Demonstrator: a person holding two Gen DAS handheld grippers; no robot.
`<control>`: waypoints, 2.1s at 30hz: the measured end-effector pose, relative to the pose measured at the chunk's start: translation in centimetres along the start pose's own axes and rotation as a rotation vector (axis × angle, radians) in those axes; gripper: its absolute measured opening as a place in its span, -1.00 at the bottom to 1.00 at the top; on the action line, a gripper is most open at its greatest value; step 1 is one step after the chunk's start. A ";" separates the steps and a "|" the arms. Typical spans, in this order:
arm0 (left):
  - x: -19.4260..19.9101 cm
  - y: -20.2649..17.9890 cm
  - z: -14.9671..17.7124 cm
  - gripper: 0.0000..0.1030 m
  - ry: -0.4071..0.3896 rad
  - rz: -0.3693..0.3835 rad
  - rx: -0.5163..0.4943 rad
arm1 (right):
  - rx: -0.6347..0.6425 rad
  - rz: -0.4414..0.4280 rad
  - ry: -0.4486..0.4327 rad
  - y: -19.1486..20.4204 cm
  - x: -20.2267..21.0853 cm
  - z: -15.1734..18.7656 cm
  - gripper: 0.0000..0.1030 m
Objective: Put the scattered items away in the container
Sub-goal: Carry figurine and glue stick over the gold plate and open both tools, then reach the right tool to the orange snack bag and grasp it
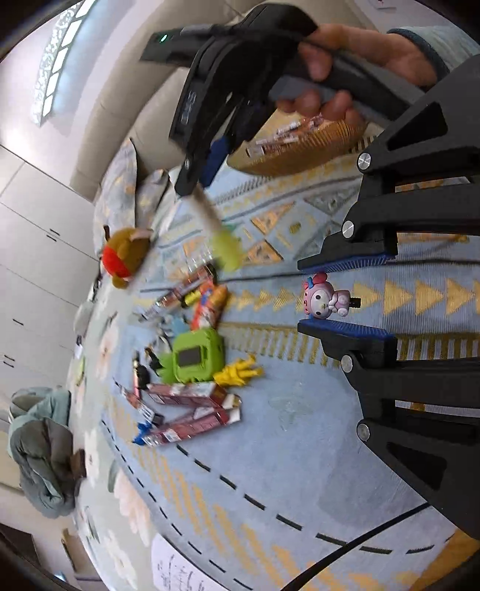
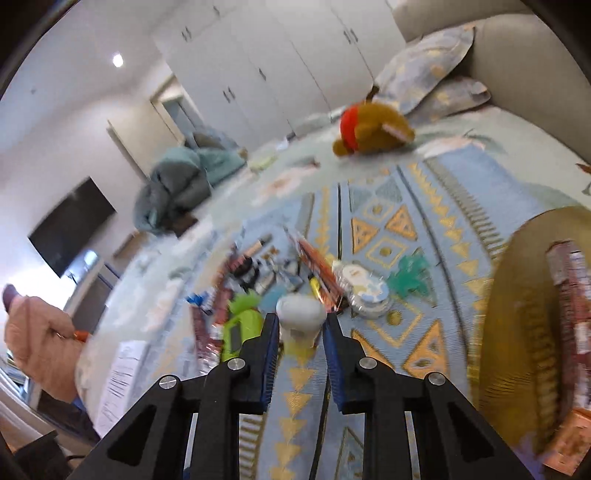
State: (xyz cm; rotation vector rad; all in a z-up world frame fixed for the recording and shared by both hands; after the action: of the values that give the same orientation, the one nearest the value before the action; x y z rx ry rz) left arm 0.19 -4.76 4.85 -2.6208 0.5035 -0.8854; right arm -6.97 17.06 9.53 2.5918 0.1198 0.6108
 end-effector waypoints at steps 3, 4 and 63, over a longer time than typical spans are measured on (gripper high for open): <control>0.2 -0.9 -0.5 -0.57 0.001 0.017 -0.019 | -0.007 -0.017 -0.053 -0.3 2.4 -1.7 -0.56; 0.7 -1.4 -0.6 -0.57 -0.005 0.032 -0.018 | -0.013 -0.023 -0.073 -0.7 3.6 -2.3 -0.56; -7.3 4.6 0.2 -0.40 -0.023 -0.366 -0.069 | -0.161 -0.119 0.167 3.5 -4.0 4.6 0.24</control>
State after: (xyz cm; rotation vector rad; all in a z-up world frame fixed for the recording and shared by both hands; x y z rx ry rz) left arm -6.17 -5.68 -0.98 -2.8336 0.0457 -0.9551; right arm -8.63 11.28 5.93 2.3586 0.2663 0.7597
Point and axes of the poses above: each gripper's, at about its wrist camera, not at the fingertips, and x roughly against the way its jaws point, y to its left, z to its underside, the point moved 2 cm from there along -x, roughly the way its jaws point, and after that the axes turned 11 degrees about -y, right-handed, at the moved point
